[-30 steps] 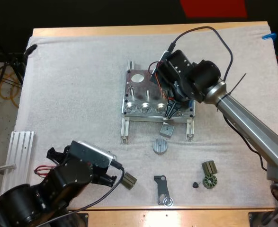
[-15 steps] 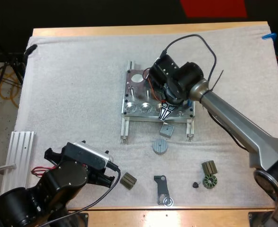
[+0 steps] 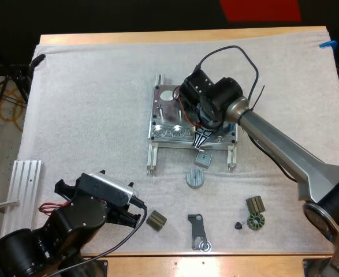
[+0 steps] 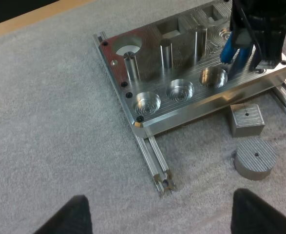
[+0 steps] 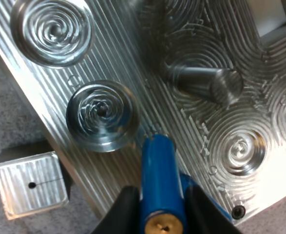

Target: Load cells from right to left

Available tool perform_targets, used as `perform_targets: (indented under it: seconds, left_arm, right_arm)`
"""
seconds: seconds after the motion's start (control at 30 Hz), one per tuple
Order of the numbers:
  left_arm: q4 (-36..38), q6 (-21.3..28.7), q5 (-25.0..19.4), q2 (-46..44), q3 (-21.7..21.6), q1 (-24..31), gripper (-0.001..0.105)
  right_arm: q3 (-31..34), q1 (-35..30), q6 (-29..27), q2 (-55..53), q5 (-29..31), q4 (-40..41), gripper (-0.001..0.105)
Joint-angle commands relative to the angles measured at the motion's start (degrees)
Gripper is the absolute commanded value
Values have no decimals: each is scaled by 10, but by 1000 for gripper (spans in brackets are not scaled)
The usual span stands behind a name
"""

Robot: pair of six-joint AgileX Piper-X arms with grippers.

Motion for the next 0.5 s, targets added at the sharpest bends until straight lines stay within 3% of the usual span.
perform_targets:
  seconds: [0.0,0.27,0.47]
  left_arm:
    - [-4,0,-3,0,-1,0,60]
    - [-4,0,-3,0,-1,0,60]
    - [-5,0,-3,0,-1,0,60]
  right_arm:
    - [-6,0,-10,2,19,3,0]
    - [-6,0,-15,13,33,2,0]
    - [-6,0,3,13,-3,16,0]
